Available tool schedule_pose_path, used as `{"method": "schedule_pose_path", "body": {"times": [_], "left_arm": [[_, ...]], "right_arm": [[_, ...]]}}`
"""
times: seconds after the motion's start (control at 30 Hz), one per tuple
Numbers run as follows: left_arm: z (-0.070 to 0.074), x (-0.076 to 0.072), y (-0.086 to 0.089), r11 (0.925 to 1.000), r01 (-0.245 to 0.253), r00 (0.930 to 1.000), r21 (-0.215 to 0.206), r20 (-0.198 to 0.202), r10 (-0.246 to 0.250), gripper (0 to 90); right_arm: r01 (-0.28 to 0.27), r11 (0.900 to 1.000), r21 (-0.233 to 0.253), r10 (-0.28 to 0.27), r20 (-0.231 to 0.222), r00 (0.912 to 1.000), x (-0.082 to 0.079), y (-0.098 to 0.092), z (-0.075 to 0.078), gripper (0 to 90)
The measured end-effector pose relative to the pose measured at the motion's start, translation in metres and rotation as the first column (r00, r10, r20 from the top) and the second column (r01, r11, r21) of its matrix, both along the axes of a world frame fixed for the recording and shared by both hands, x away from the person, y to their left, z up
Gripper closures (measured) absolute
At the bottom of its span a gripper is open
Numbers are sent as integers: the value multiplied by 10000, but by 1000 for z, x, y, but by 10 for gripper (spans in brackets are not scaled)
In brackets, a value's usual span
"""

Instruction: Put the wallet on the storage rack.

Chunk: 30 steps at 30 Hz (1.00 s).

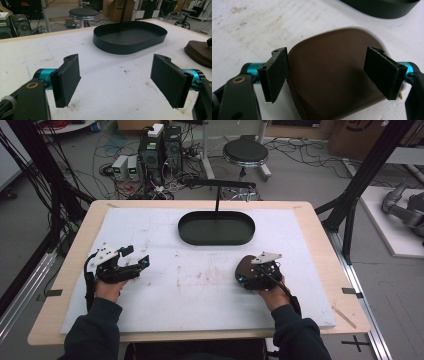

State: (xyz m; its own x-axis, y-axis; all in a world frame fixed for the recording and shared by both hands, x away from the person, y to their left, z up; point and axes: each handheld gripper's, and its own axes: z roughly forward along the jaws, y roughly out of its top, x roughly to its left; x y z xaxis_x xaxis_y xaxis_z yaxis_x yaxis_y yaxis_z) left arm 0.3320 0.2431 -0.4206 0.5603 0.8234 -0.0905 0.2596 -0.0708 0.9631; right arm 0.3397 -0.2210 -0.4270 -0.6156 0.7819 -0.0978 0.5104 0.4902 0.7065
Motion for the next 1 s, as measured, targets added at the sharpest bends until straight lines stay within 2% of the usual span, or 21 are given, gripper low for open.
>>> {"method": "schedule_pose_path", "body": {"times": [0.03, 0.1, 0.4, 0.47, 0.6, 0.67, 0.7, 0.77, 0.8, 0.83, 0.87, 0.9, 1.0], "left_arm": [[0, 0, 0, 10000, 25, 10000, 22, 8, -25, 234], [0, 0, -1, 10000, 42, 10000, 18, -3, -42, 234], [0, 0, -1, 10000, 13, 10000, -2, 3, -13, 234], [0, 0, -1, 10000, 21, 10000, 2, -7, -21, 234], [0, 1, -1, 10000, 23, 10000, 26, -11, -23, 234], [0, 1, -1, 10000, 13, 10000, 13, -23, -12, 234], [0, 1, -1, 10000, 6, 10000, 24, -6, -6, 234], [0, 1, -2, 10000, 18, 10000, 30, -12, -18, 234], [-1, 1, -2, 10000, 26, 10000, 45, -29, -25, 234], [-1, 1, -2, 10000, 33, 10000, 54, -27, -33, 235], [-1, 1, -2, 10000, 42, 10000, 60, -16, -42, 234], [-1, 1, -2, 10000, 45, 10000, 62, -7, -45, 234], [-1, 2, -3, 10000, 35, 10000, 69, -39, -35, 234]], "right_arm": [[35, 10000, 10, -35, 38, 10000, -1, -2, 0, 205], [-41, 9995, -318, 47, 176, 9998, -1, -5, 2, 205], [40, 9956, -933, -44, -35, 10000, -1, -42, 7, 203], [293, 9935, -1102, -312, -153, 9994, -1, -53, 10, 200], [1026, 9851, -1381, -1040, -27, 9946, 1, -73, 12, 200], [1537, 9834, -968, -1536, 79, 9881, 3, -81, 11, 201], [1671, 9845, -526, -1670, 50, 9859, 5, -85, 10, 201], [2050, 9780, 395, -2050, -40, 9787, 11, -90, 8, 201], [2178, 9740, 618, -2172, -162, 9760, 14, -90, 6, 201], [2452, 9643, 1003, -2410, -528, 9691, 20, -89, 1, 201], [2529, 9608, 1135, -2449, -798, 9663, 24, -88, -3, 193], [2535, 9558, 1491, -2419, -916, 9660, 27, -88, -5, 178], [2315, 9592, 1623, -2178, -979, 9711, 33, -86, -9, 137]]}}
